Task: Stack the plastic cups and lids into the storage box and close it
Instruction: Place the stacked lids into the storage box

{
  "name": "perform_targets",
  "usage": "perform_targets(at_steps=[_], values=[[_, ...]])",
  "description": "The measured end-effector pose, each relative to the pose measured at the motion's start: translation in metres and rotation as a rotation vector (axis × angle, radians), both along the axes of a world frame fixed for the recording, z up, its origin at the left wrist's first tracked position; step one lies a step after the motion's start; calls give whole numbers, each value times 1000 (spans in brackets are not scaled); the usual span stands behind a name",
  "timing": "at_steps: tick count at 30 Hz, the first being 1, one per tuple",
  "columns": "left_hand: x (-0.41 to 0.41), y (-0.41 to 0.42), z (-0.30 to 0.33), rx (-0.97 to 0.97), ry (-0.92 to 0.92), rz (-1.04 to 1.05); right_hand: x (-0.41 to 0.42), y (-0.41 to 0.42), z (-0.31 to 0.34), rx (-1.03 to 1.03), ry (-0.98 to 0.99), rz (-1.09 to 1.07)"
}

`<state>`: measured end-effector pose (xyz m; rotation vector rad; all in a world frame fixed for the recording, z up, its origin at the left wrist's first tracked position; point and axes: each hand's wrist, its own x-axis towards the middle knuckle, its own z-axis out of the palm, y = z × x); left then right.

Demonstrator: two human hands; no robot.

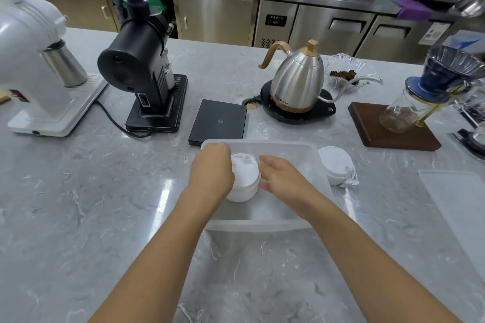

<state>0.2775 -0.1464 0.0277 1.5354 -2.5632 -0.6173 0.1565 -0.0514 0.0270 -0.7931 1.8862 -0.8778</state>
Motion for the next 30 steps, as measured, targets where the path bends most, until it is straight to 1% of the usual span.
perform_targets(at_steps=[2,4,6,11,14,20,23,26,30], values=[[7,2,0,-81,48,-26,-2,6,2,-41,140,53],[14,8,2,-103,92,-111,-2,12,6,-42,299,141],[19,12,1,-106,68,-193,0,14,6,-27,403,238],[19,14,-4,-79,-60,-258,7,15,3,47,534,366],[18,13,-3,-109,-79,-262,8,18,-1,78,590,405],[19,15,-6,-126,-62,-264,10,23,-2,15,621,436],[21,17,-9,-119,-12,-262,11,26,-3,-50,622,444],[22,21,-11,-126,51,-254,12,32,-3,-141,577,392],[20,27,-13,-130,151,-221,4,48,1,-309,492,246]])
